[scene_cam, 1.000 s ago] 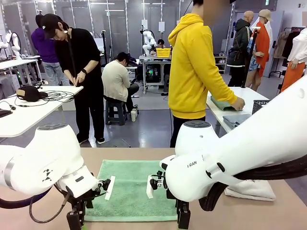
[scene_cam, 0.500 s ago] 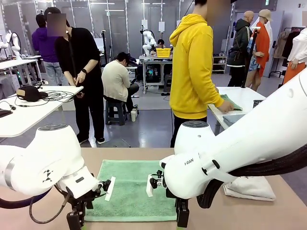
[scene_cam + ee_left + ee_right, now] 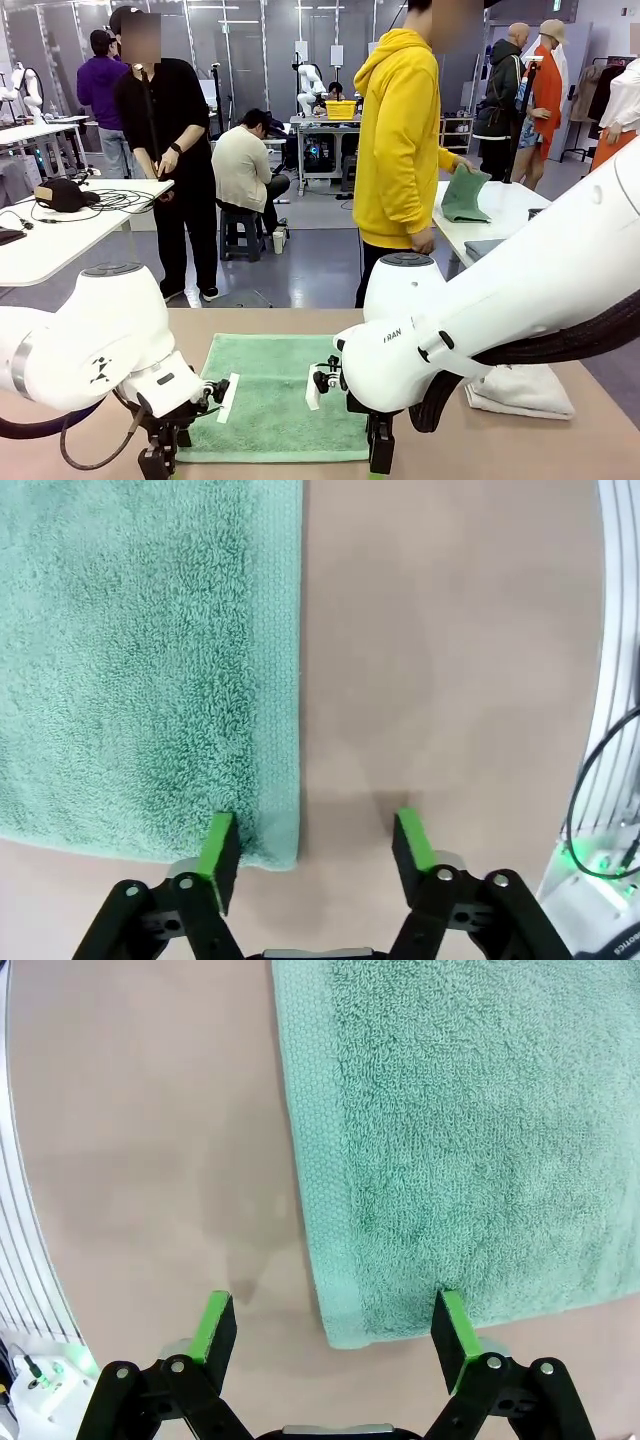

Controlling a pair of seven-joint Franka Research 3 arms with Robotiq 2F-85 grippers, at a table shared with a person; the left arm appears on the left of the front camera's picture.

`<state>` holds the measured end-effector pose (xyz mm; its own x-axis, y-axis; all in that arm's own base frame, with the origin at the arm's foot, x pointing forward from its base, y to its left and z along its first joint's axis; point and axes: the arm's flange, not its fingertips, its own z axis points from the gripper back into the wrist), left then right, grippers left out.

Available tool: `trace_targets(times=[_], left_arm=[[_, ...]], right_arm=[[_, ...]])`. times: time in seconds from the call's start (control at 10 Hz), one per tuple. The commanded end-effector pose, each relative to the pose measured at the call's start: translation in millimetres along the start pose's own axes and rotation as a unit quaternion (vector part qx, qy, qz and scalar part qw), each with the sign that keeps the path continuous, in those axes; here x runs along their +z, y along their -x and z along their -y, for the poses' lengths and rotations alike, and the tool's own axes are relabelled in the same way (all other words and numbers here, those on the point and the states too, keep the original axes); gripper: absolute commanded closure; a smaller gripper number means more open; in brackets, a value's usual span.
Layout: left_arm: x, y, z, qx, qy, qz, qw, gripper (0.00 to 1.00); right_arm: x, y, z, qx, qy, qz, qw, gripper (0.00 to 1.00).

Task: Fold the towels and place them in the basket.
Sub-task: When a person lays out a Towel with hook on the table, fold it in half twice.

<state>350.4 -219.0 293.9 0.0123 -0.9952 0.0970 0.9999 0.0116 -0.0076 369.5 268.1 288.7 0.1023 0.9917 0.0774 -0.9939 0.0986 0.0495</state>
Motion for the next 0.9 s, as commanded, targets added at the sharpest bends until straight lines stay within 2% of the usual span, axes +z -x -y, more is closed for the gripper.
trace_targets(times=[0.0, 0.1, 0.2, 0.3, 0.4, 0.8], left_arm=[[-5, 13, 14, -0.013, 0.001, -0.003, 1.000, 1.00], [-5, 13, 13, -0.013, 0.001, -0.003, 1.000, 1.00], [-6, 13, 12, -0.013, 0.001, -0.002, 1.000, 1.00], [-6, 13, 12, -0.013, 0.001, -0.001, 1.000, 0.94], [-5, 13, 11, -0.013, 0.000, -0.001, 1.000, 1.00], [-4, 14, 11, -0.010, -0.001, 0.000, 1.000, 1.00]], right_arm=[[0, -4, 4, 0.011, -0.004, -0.001, 1.000, 0.15], [0, -3, 4, 0.012, -0.003, -0.002, 1.000, 0.50], [0, -2, 5, 0.011, -0.003, -0.002, 1.000, 0.75], [2, -2, 5, 0.009, -0.002, -0.002, 1.000, 1.00], [3, -2, 4, 0.006, -0.003, -0.002, 1.000, 1.00], [10, -1, 3, 0.000, 0.002, -0.005, 1.000, 1.00]])
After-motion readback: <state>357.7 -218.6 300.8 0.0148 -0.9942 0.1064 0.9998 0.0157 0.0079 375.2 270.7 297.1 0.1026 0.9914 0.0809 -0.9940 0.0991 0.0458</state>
